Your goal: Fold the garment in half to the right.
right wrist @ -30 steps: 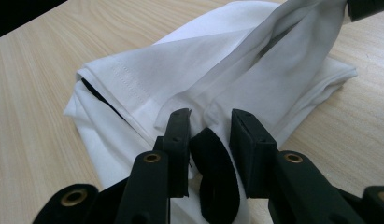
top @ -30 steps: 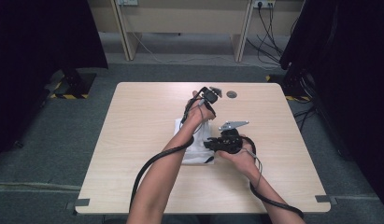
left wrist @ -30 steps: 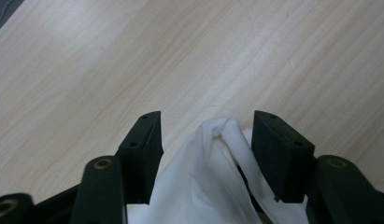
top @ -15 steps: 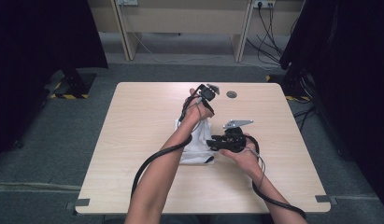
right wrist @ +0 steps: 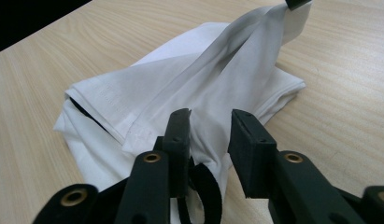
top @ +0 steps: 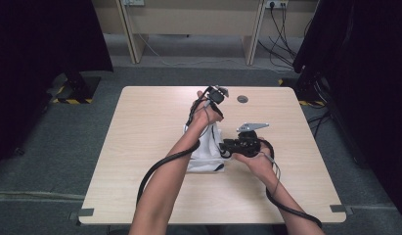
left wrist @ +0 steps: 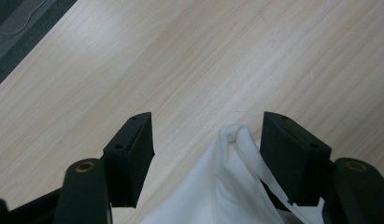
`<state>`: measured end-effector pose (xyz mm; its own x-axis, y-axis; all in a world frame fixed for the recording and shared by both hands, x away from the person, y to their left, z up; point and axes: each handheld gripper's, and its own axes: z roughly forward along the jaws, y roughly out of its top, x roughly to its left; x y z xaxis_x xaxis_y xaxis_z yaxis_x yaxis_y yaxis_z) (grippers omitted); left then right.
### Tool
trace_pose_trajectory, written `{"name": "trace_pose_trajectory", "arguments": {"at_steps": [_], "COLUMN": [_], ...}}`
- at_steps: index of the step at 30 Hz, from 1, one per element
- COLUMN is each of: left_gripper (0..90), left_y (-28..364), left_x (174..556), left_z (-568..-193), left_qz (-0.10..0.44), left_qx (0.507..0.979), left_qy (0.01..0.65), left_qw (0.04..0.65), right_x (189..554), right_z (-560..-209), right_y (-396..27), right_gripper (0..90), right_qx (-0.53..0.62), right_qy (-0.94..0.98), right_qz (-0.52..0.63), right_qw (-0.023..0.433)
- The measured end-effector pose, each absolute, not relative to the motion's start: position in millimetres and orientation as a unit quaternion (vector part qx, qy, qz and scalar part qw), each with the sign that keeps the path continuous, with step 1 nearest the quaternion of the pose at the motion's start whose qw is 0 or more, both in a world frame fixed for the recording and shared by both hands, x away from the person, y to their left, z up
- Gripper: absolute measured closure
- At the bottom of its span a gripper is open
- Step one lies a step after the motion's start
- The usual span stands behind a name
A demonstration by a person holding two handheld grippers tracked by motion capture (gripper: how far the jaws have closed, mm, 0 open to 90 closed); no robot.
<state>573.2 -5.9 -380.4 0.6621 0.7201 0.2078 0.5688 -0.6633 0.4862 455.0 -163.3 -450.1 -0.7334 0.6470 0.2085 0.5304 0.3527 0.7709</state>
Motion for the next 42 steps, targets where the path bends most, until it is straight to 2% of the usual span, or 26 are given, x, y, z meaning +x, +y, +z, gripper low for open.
{"name": "trace_pose_trajectory", "arguments": {"at_steps": [13,14,17,29,34,42], "left_gripper": [33.4,33.5,33.4,33.0,32.4,32.2], "left_y": [-5.0,-3.8,-0.1,36.0,52.2,69.8], "left_x": [571.5,570.5,567.8,536.3,521.0,501.5], "left_z": [-390.7,-392.0,-392.8,-394.7,-399.5,-409.5], "left_qz": [0.188,0.188,0.187,0.189,0.194,0.197], "left_qx": [0.898,0.899,0.901,0.908,0.908,0.906], "left_qy": [0.356,0.355,0.350,0.325,0.318,0.317], "left_qw": [0.179,0.176,0.174,0.187,0.191,0.202], "right_x": [452.8,452.7,452.4,450.8,449.8,450.1], "right_z": [-464.3,-464.7,-463.6,-443.8,-436.6,-443.8], "right_y": [-168.9,-169.9,-173.0,-188.8,-189.9,-179.5], "right_gripper": [76.4,72.7,69.5,62.7,60.4,58.3], "right_qx": [0.367,0.368,0.373,0.385,0.380,0.374], "right_qy": [0.834,0.832,0.829,0.806,0.798,0.810], "right_qz": [0.408,0.410,0.412,0.441,0.460,0.447], "right_qw": [0.065,0.066,0.069,0.086,0.078,0.064]}}
